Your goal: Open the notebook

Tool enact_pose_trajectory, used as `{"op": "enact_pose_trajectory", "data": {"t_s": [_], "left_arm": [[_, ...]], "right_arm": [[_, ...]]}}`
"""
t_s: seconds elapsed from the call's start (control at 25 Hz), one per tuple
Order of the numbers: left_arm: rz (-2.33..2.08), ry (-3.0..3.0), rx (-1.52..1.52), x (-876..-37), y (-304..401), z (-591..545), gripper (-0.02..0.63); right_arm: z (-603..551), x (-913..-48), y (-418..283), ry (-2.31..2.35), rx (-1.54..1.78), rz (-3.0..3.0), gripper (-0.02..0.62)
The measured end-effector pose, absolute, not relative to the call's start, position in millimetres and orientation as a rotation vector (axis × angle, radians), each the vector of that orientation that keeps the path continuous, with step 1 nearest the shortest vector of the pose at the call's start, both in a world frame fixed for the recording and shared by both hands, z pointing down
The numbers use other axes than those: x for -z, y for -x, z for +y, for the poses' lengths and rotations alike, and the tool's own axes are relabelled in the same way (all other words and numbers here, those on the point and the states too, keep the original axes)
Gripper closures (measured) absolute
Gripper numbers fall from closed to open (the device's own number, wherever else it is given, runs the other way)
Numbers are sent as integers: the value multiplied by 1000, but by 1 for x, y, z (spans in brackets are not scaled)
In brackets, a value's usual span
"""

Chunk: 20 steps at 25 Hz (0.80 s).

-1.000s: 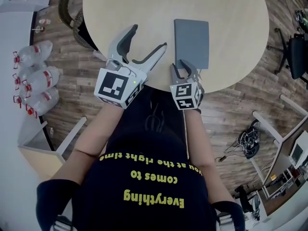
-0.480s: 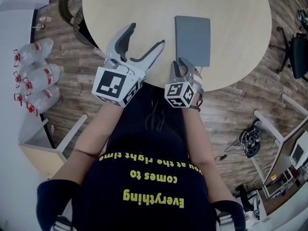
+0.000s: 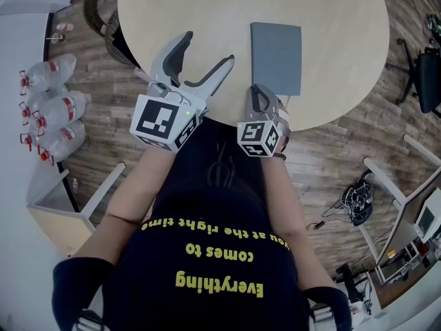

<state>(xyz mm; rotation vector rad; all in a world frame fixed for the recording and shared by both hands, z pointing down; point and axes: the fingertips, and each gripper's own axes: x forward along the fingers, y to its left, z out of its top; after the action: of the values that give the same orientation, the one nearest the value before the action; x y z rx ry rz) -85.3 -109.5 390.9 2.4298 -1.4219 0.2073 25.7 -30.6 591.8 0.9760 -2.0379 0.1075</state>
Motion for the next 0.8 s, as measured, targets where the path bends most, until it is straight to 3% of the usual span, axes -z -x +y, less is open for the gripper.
{"op": "enact_pose_trajectory", "data": {"t_s": [0.8], "left_arm": [[-1408, -2452, -199, -383, 93, -114, 238]], "right_arm": [[-63, -470, -98, -1502, -464, -2301, 563]]}}
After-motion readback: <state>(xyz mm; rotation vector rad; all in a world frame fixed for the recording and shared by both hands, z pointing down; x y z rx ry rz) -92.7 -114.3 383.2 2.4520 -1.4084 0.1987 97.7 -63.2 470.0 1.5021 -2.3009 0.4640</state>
